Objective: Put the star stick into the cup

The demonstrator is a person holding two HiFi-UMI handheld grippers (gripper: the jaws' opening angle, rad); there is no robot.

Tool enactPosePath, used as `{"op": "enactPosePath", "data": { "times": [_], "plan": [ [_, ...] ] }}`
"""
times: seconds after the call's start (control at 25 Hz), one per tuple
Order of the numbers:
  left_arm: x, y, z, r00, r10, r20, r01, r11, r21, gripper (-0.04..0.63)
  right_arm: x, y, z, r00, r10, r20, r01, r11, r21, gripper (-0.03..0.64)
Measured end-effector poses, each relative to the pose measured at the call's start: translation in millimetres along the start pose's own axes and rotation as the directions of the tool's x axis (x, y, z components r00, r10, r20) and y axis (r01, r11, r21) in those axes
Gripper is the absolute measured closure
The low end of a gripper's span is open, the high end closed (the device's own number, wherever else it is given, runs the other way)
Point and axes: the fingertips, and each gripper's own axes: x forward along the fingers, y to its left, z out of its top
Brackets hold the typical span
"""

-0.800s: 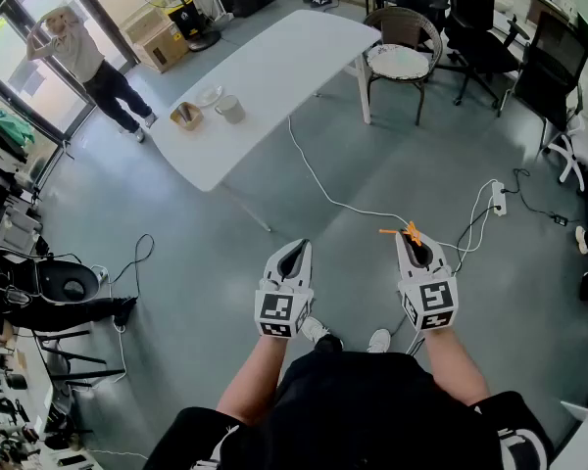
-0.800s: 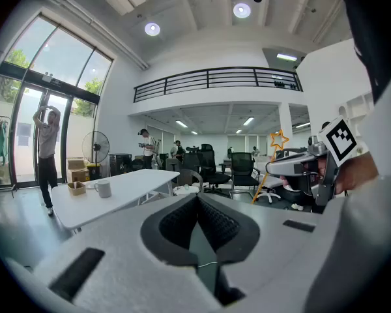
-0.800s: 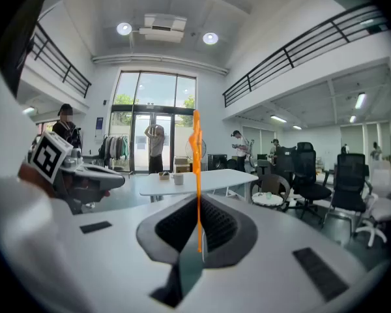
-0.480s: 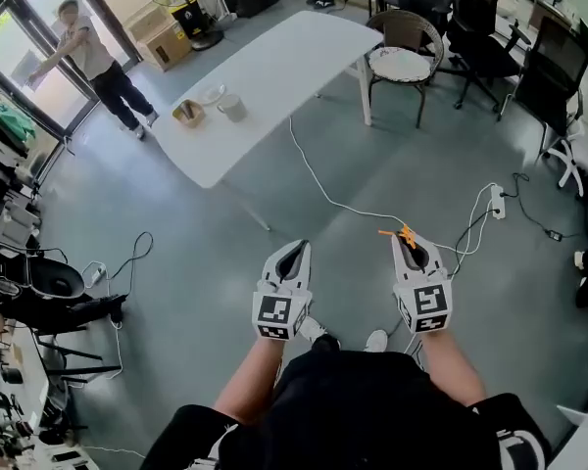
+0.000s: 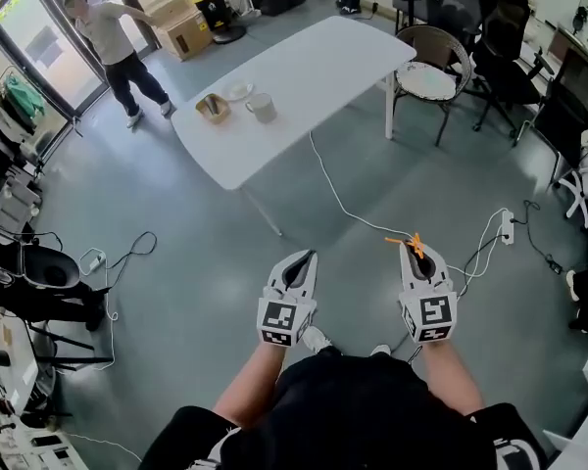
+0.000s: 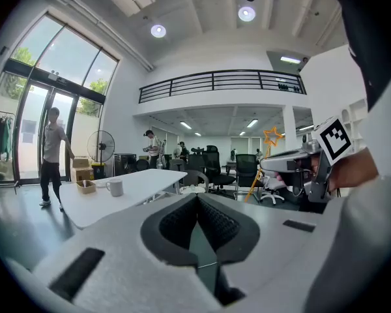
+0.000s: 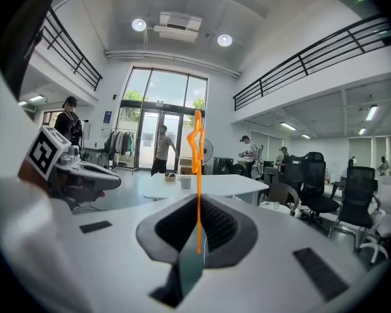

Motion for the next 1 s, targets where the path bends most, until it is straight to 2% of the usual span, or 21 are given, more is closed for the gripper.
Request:
{"op": "enactPosePath", "data": {
  "times": [0.28,0.44,0.56,0.72,1.0],
  "plan": [
    [-10.4,68.3,5.8,0.999,0.045,0.002,-0.045,0.998,0.044,0.586,50.4,35.3,22.4,1.000,0.016,0.023,-0.016,0.999,-0.034,0.597],
    [-2.4,94.2,7.5,0.997,0.083,-0.005,-0.082,0.992,0.095,0.586,83.8,39.7,31.6,0.999,0.043,0.033,-0.042,0.999,-0.028,0.597],
    [9.7,110.3,12.4,0.996,0.094,-0.004,-0.093,0.990,0.106,0.586,110.3,41.6,38.3,0.997,0.065,0.039,-0.064,0.997,-0.037,0.597],
    [32.2,130.1,31.0,0.992,0.122,0.014,-0.123,0.986,0.113,0.586,142.9,33.8,51.6,0.994,0.087,0.060,-0.085,0.996,-0.035,0.597],
    [84.3,151.7,44.5,0.985,0.171,-0.006,-0.170,0.981,0.091,0.586,200.0,-3.1,65.3,0.988,0.138,0.071,-0.136,0.990,-0.033,0.597]
  ]
}}
